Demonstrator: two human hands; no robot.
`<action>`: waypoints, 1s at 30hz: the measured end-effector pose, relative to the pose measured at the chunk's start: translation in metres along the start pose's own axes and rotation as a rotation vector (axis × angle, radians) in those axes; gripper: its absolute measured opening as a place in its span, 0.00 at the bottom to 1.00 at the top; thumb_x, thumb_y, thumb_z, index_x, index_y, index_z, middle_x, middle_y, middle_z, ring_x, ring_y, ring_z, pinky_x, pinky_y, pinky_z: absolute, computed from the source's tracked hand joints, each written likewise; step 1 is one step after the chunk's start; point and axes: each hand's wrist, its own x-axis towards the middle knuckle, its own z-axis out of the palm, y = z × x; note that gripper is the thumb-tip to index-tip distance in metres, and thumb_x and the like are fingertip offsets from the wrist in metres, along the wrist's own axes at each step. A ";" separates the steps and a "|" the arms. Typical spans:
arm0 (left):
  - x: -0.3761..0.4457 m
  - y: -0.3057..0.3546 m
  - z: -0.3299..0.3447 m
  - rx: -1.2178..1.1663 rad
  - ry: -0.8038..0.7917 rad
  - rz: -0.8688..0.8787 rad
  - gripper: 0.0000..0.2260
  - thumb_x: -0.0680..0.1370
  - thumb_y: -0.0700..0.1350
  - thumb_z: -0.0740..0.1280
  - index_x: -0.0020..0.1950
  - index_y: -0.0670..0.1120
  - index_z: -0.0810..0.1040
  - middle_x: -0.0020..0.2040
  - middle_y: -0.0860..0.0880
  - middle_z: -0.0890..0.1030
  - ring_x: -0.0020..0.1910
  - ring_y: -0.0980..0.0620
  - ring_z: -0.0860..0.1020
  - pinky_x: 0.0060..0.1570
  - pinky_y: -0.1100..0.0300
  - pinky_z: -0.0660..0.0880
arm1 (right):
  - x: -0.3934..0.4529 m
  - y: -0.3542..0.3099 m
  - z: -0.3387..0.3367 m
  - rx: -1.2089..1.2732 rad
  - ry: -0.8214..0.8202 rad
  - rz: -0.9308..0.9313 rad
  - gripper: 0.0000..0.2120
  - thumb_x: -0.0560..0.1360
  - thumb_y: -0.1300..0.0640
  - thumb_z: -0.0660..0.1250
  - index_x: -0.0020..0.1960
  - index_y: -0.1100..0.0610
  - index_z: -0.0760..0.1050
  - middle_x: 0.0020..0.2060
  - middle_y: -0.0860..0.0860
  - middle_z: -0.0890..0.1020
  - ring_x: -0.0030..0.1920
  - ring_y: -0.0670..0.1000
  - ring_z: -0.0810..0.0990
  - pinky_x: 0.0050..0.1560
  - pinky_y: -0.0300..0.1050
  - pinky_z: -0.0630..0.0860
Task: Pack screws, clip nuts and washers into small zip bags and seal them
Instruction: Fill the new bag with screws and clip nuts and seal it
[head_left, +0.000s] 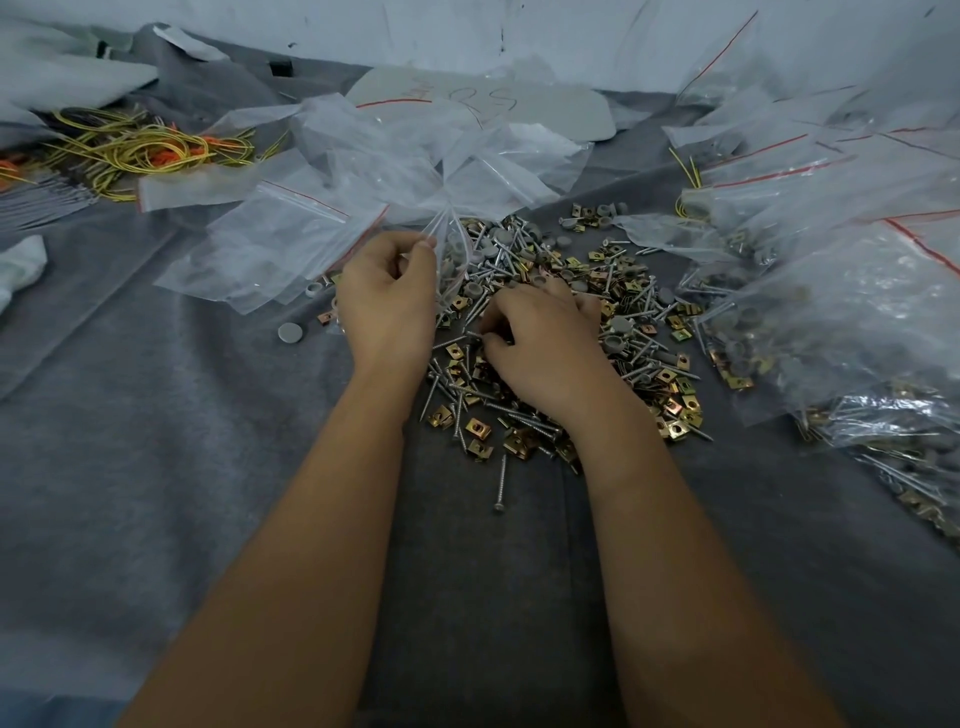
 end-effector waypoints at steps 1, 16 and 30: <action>0.000 0.000 0.000 0.005 -0.001 0.002 0.06 0.78 0.39 0.65 0.44 0.47 0.80 0.29 0.51 0.71 0.24 0.61 0.65 0.25 0.68 0.63 | 0.000 0.000 0.000 -0.010 0.033 -0.007 0.05 0.78 0.54 0.61 0.50 0.50 0.75 0.49 0.45 0.77 0.60 0.51 0.68 0.58 0.52 0.55; -0.005 -0.006 0.001 0.246 -0.231 0.121 0.06 0.77 0.49 0.65 0.46 0.59 0.80 0.26 0.57 0.72 0.26 0.61 0.69 0.32 0.58 0.69 | -0.002 -0.007 -0.013 0.416 0.515 0.023 0.03 0.76 0.62 0.66 0.46 0.57 0.78 0.41 0.48 0.75 0.48 0.53 0.74 0.48 0.49 0.72; -0.004 -0.003 0.000 0.153 -0.132 0.083 0.11 0.77 0.43 0.65 0.40 0.58 0.79 0.32 0.53 0.76 0.27 0.62 0.69 0.29 0.65 0.66 | -0.002 0.001 -0.012 0.072 0.102 0.088 0.10 0.72 0.56 0.64 0.48 0.48 0.83 0.53 0.48 0.78 0.58 0.53 0.69 0.60 0.49 0.65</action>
